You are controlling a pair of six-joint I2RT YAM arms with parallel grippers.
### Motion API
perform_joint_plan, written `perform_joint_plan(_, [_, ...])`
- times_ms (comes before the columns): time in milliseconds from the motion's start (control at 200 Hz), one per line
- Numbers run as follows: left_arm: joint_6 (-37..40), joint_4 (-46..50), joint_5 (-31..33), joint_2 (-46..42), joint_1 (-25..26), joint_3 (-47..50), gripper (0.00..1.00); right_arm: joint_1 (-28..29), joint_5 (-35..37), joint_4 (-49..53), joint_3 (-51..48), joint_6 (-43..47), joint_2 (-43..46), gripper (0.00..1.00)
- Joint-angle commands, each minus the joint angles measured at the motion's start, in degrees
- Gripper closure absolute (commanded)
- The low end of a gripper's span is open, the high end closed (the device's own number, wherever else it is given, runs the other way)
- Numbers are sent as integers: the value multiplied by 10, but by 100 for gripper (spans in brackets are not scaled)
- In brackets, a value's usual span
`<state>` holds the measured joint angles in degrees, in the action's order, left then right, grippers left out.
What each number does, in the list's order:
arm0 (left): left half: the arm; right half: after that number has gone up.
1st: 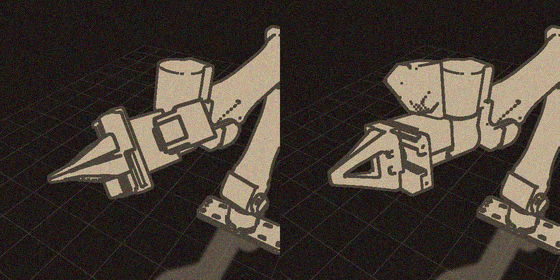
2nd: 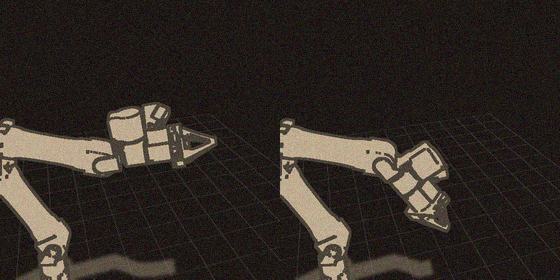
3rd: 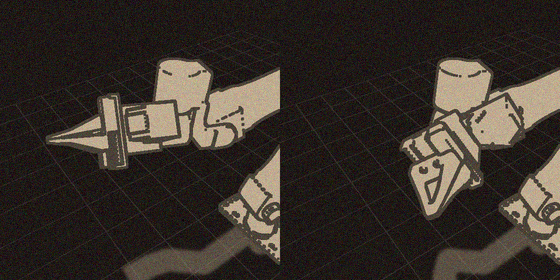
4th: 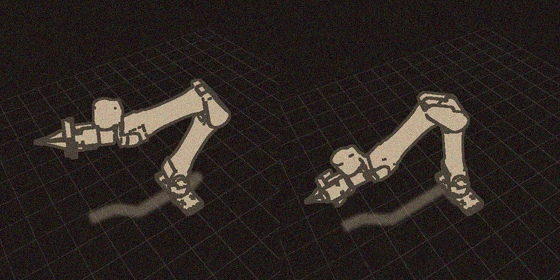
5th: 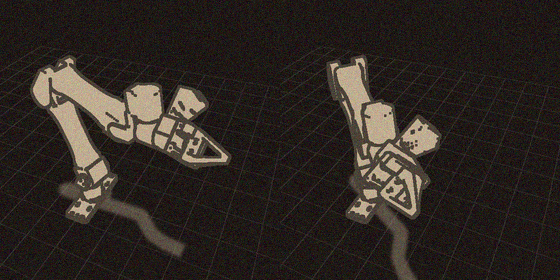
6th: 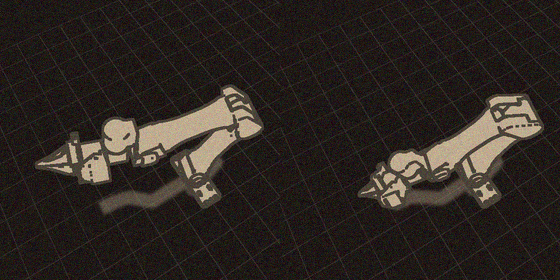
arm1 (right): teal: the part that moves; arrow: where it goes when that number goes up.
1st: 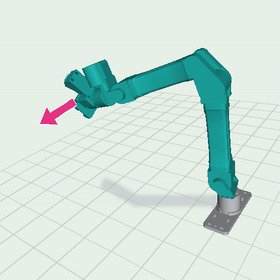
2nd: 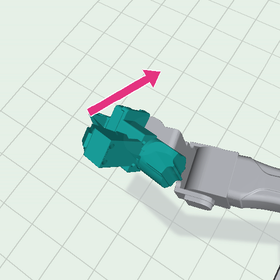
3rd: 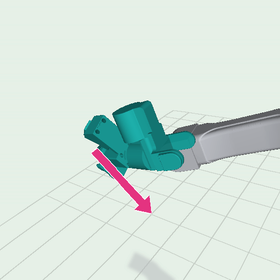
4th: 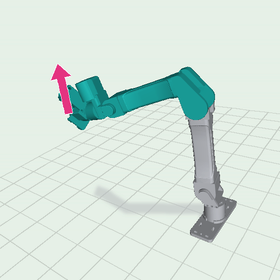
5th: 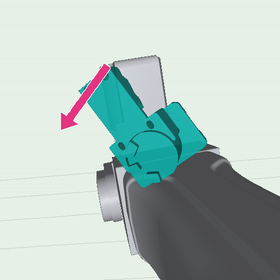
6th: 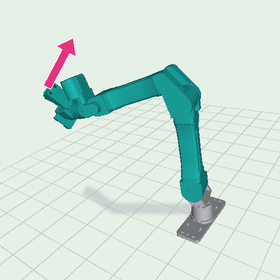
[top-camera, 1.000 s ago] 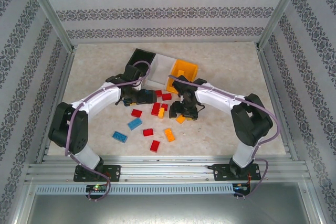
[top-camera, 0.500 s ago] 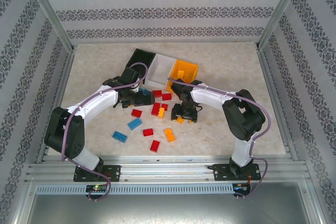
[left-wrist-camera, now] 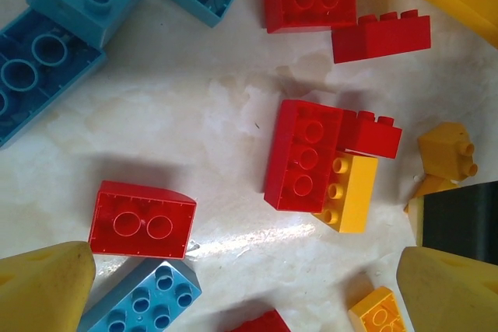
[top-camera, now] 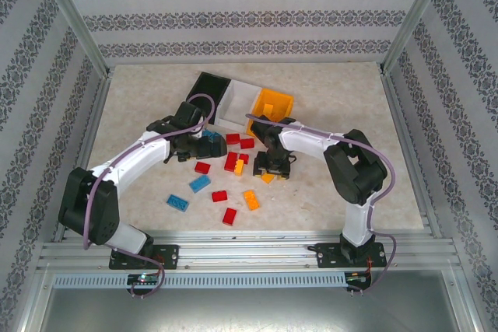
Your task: Sort the legos into containers by color
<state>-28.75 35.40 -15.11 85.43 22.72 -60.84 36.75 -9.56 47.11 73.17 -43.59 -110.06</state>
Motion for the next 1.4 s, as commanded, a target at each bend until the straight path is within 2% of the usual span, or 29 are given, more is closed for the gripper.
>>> perform_joint_plan(0, [-5, 6, 12, -18, -1, 9, 0, 0, 32, 23, 23, -12, -19, 33])
perform_joint_plan(255, [-1, 4, 9, -19, -2, 12, 0, 4, 62, 51, 28, -14, -31, 36])
perform_joint_plan(535, [-3, -9, 4, -14, -2, 17, 0, 4, 74, 53, -20, -8, 12, 44])
perform_joint_plan(769, [-3, -13, 0, -8, -2, 13, 0, -3, 50, 20, -51, -9, 26, 58])
perform_joint_plan(1074, [2, -9, 2, -7, -2, 11, 0, -8, 59, 30, -53, -8, 55, 65])
perform_joint_plan(1224, [-1, -18, -3, 5, -3, 2, 0, -33, 67, 41, -79, -7, 106, 66])
perform_joint_plan(1394, [-3, -30, -7, 20, -3, -11, 0, -94, 63, 54, -100, 10, 179, 66])
